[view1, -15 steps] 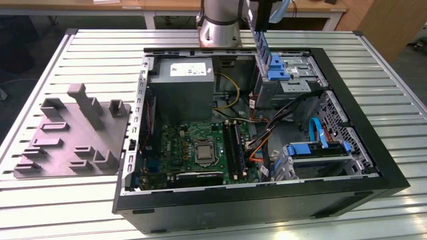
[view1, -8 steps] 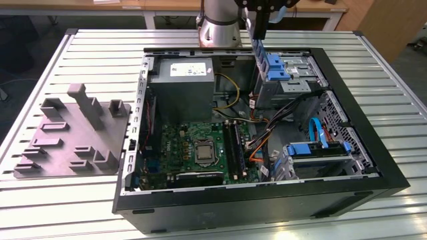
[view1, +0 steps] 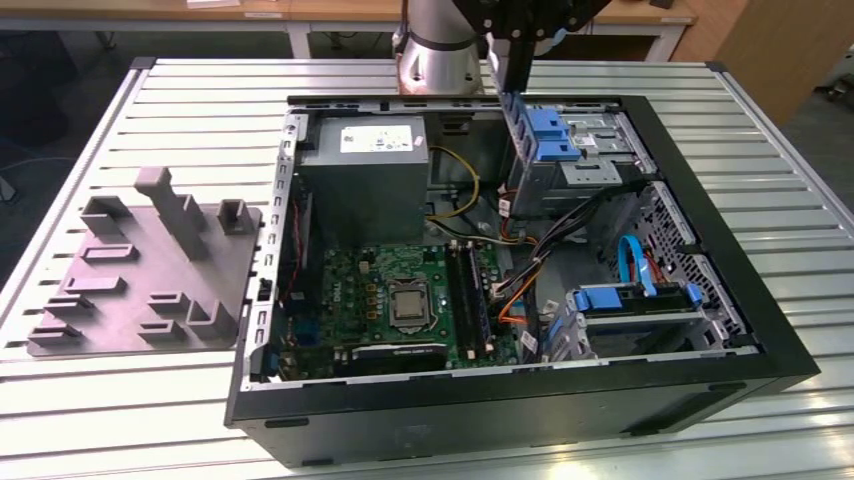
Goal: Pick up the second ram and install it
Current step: 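Insert the second ram into the second slot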
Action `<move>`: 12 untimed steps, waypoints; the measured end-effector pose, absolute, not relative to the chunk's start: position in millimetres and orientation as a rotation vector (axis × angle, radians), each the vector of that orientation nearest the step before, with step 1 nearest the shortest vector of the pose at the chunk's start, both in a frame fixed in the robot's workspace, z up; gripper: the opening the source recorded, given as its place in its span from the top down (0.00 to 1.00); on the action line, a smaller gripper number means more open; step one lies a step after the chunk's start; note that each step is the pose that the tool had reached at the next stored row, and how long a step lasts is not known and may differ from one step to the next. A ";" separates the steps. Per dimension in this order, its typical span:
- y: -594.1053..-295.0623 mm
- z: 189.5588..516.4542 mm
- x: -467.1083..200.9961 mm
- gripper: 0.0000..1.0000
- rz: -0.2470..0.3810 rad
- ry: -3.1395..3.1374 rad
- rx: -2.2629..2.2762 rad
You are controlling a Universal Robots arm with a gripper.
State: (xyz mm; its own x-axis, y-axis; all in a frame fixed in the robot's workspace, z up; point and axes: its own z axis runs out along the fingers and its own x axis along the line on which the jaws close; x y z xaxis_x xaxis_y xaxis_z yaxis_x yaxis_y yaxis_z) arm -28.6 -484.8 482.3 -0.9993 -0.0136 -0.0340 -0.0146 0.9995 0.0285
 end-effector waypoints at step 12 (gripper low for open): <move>-484.8 462.0 -28.6 0.89 0.079 3.106 -0.100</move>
